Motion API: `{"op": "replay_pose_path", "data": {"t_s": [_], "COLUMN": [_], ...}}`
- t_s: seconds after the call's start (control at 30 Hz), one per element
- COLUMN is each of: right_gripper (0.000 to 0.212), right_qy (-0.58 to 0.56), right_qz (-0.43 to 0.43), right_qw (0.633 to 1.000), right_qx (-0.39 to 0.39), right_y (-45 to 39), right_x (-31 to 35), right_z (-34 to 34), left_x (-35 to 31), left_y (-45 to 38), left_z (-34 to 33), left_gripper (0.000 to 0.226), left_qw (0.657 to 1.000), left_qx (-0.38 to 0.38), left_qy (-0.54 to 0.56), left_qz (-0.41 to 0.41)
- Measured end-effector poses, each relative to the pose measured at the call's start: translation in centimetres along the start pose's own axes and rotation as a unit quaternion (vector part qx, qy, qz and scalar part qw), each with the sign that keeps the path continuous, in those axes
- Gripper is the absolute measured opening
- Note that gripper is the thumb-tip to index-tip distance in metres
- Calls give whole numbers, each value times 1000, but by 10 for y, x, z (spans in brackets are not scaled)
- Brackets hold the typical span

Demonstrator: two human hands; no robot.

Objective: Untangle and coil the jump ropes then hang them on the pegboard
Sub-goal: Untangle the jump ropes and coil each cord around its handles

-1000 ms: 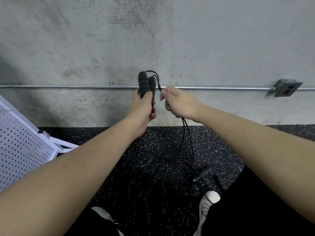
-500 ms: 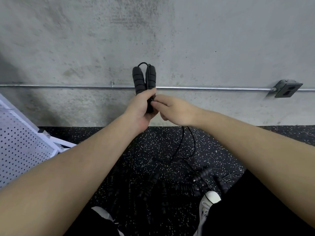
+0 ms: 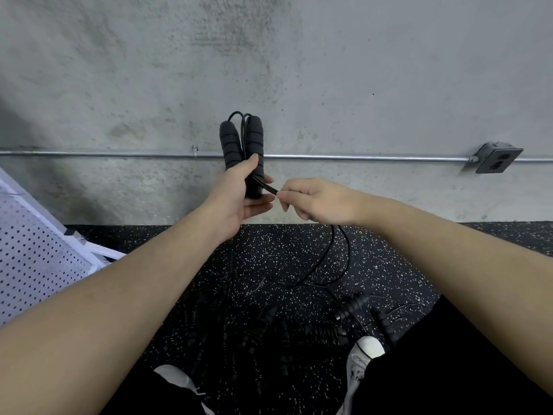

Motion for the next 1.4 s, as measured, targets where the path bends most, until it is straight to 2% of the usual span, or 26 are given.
{"op": "replay_pose_path", "data": {"t_s": [0.1,0.2,0.3,0.47,0.57,0.63,0.8,0.93,1.03,1.13,1.23,1.33,1.4], "right_gripper": [34,29,27,35,29,27,49,47,23,20,33,23,28], "right_qy": [-30,-75,-97,-88,-151,-148,-66,-53,-50,-34,16,12,6], "right_qz": [-1,5,0,-13,-9,-14,-67,-67,-38,0,12,-31,-52], "right_qw": [1000,996,994,996,987,987,996,996,998,998,997,998,998], "right_qx": [3,38,54,29,53,62,4,-2,18,60,73,53,37], "right_y": [6,12,16,24,31,34,37,33,31,30,19,11,8], "right_x": [-6,-11,-19,-31,-35,-41,-59,-66,-61,-54,-55,-63,-63], "right_z": [4,2,3,19,25,26,38,42,38,33,27,28,29], "left_x": [-3,-3,-4,-6,-8,-10,-1,13,25,35,43,43,44], "left_y": [4,4,6,12,14,21,41,51,61,70,73,68,64], "left_z": [-5,-9,-10,-17,-18,-24,-39,-43,-51,-54,-57,-56,-52], "left_gripper": [33,24,25,44,39,34,38,37,44,45,31,42,51], "left_qw": [1000,990,977,973,970,967,957,940,901,848,827,811,798], "left_qx": [27,72,106,161,180,203,265,304,379,428,416,370,345], "left_qy": [7,107,167,143,138,120,37,-64,-148,-277,-358,-449,-492], "left_qz": [8,53,84,80,91,95,116,140,152,143,123,70,54]}}
Point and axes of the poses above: each hand's wrist, its own y-axis away from the middle knuckle, its own z-axis out of the back of the hand, x = y × z, the point moved 8 cm from there along -y, towards the middle knuckle, and after that the axes turned 5 degrees about y, right-handed, at the moved point
